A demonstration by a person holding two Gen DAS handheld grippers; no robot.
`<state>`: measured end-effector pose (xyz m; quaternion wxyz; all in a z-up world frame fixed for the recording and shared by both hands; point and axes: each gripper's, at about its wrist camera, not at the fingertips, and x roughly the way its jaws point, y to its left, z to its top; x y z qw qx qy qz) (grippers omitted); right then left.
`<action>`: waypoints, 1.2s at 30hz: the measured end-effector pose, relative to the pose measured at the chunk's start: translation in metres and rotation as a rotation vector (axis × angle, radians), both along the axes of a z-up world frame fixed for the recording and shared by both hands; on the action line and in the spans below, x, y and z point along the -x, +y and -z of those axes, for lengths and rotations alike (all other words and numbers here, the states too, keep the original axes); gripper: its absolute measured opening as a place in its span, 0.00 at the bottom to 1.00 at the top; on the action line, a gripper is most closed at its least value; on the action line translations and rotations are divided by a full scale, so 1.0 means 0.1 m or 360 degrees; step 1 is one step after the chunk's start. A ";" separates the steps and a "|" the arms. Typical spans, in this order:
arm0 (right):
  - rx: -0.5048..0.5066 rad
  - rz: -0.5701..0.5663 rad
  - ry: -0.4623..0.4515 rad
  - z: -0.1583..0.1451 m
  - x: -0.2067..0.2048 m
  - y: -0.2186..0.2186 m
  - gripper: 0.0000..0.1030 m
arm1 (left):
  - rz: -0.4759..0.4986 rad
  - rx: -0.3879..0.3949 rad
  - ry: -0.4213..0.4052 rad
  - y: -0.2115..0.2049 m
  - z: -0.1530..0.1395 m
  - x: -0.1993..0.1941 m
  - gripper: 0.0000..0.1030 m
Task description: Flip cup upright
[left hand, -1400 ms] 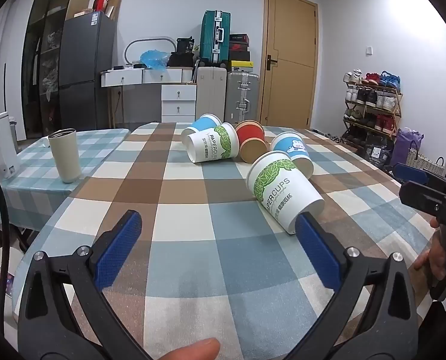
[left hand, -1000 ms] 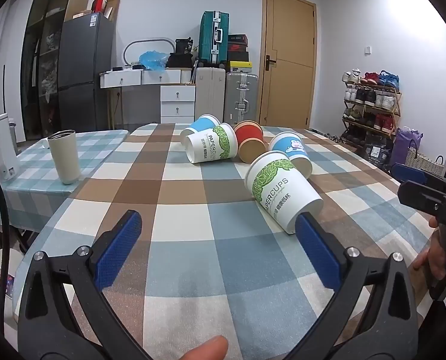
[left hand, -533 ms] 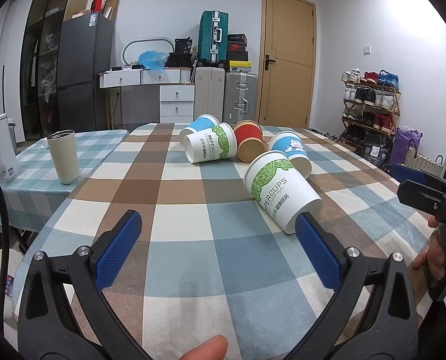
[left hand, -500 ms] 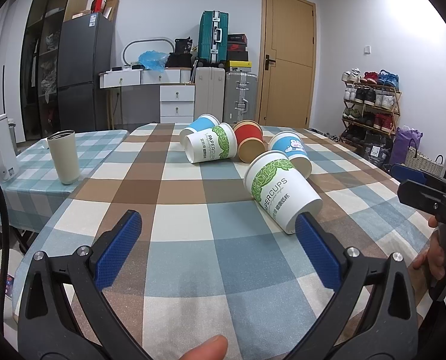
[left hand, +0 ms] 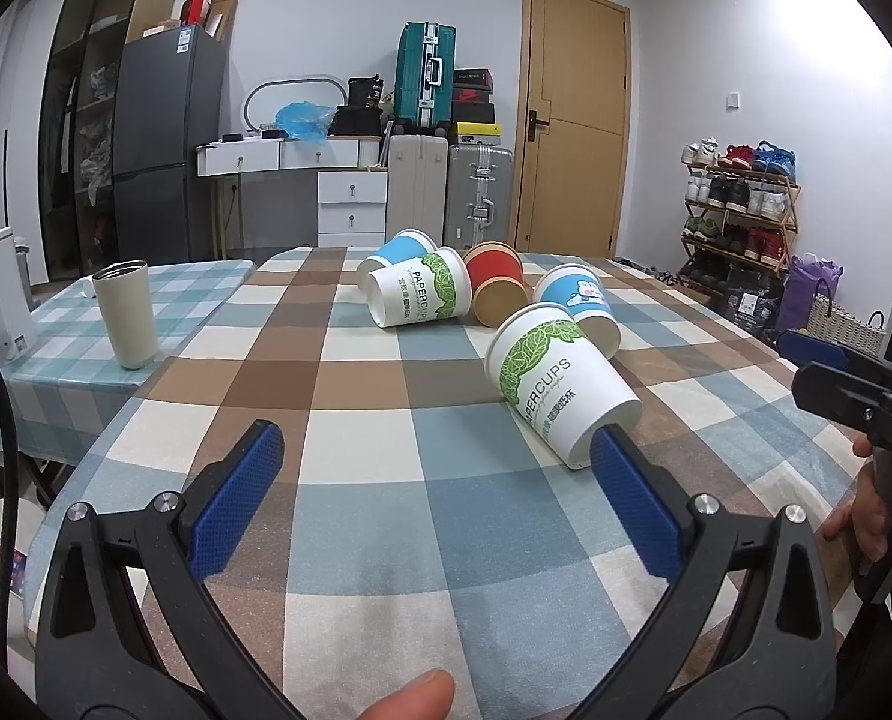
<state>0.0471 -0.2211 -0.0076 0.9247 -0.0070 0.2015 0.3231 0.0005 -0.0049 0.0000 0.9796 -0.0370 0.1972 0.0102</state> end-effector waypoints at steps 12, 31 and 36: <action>0.0016 0.0010 0.0013 -0.02 0.00 -0.01 1.00 | 0.0028 0.0007 0.0001 -0.03 -0.03 0.00 0.99; 0.0015 0.0013 0.0013 -0.02 -0.01 -0.02 1.00 | 0.0024 0.0009 -0.0001 -0.05 -0.03 -0.01 0.99; 0.0015 0.0013 0.0014 -0.02 -0.01 -0.02 1.00 | 0.0020 0.0011 0.0000 -0.05 -0.02 -0.01 0.99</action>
